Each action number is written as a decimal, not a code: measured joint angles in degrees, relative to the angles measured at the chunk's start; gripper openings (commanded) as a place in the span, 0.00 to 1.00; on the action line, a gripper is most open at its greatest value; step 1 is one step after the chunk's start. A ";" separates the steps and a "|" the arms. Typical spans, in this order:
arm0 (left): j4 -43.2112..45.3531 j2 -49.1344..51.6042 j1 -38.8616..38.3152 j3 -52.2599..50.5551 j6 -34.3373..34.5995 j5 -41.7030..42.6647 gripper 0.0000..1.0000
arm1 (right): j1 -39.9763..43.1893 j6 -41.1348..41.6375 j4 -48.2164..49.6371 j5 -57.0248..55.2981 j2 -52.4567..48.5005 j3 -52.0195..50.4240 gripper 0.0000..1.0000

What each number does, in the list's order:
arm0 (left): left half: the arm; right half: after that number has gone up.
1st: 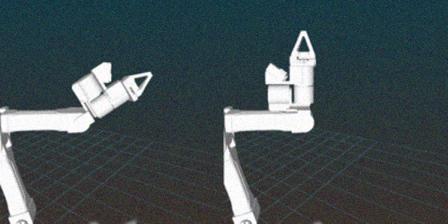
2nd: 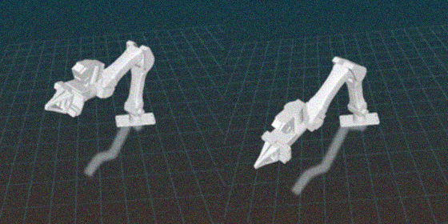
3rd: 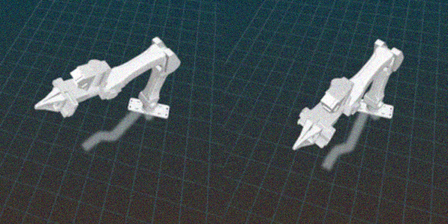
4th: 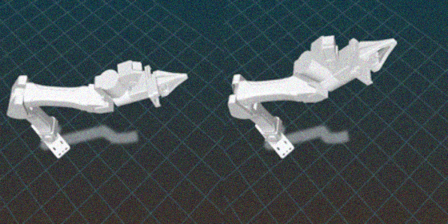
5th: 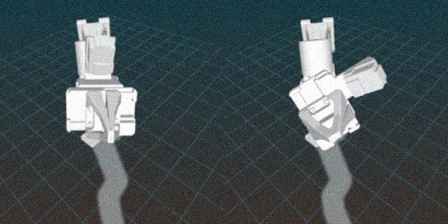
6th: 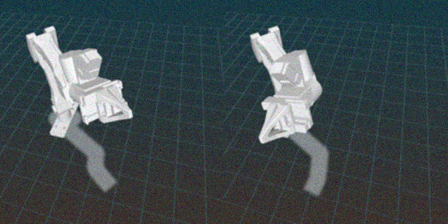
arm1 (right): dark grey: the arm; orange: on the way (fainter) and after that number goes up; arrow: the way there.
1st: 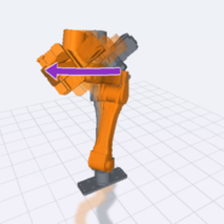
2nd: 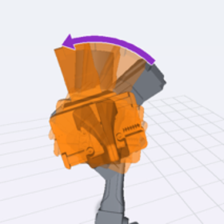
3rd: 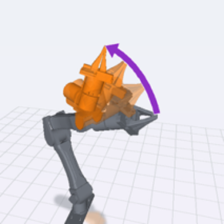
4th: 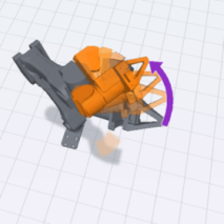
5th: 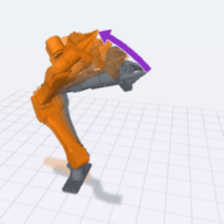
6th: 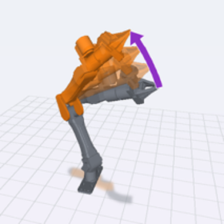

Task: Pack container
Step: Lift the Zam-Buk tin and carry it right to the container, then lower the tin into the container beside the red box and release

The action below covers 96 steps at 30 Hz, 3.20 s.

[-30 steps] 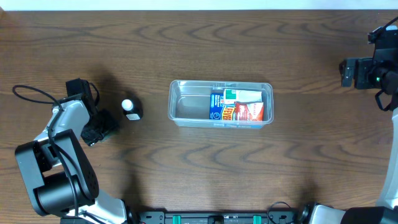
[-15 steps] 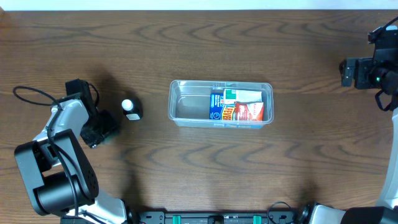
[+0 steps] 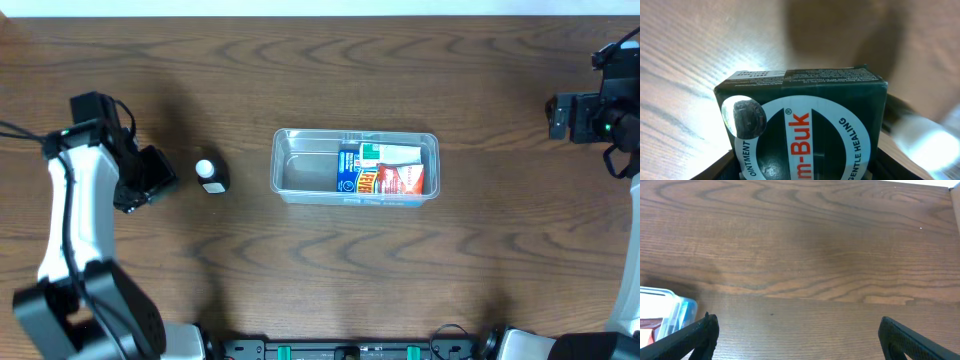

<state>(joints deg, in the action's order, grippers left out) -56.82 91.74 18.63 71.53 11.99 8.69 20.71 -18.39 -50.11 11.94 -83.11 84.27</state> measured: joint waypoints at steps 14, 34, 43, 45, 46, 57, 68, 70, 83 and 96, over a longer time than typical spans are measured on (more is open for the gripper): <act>10.47 -14.56 -13.57 0.13 -3.78 10.25 0.47 | 0.00 0.00 0.00 0.00 0.00 0.00 0.99; 29.66 -1.75 -45.38 0.20 2.82 8.90 0.43 | 0.00 0.00 0.02 0.02 0.00 -0.02 0.99; 27.65 3.19 -52.15 0.20 8.87 6.40 0.43 | 0.00 0.00 0.00 0.00 0.00 -0.02 0.99; 27.08 3.80 -53.59 0.20 9.46 4.66 0.43 | 0.00 0.00 0.00 0.00 0.00 0.00 0.99; 27.02 4.20 -54.34 0.20 9.84 3.91 0.43 | 0.00 0.00 0.00 0.00 0.00 0.00 0.99; 26.38 7.61 -58.21 0.20 12.26 0.50 0.43 | 0.00 0.00 0.00 0.00 0.00 -0.02 0.99; 24.22 8.35 -58.21 0.20 12.24 -0.11 0.44 | 0.00 0.00 0.00 0.00 0.00 -0.02 0.99; 24.20 8.35 -58.31 0.20 12.26 -0.11 0.44 | 0.00 0.00 0.00 0.00 0.00 -0.02 0.99; 24.22 8.35 -62.36 0.20 12.26 -0.33 0.59 | 0.00 0.00 0.00 0.00 0.00 0.00 0.99; 24.17 8.35 -62.36 0.20 12.07 -0.85 0.71 | 0.00 0.00 0.00 0.00 0.00 -0.02 0.99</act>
<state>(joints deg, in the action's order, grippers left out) -32.64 100.09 -43.72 71.72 24.05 7.84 20.71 -18.39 -50.11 11.94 -83.11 84.25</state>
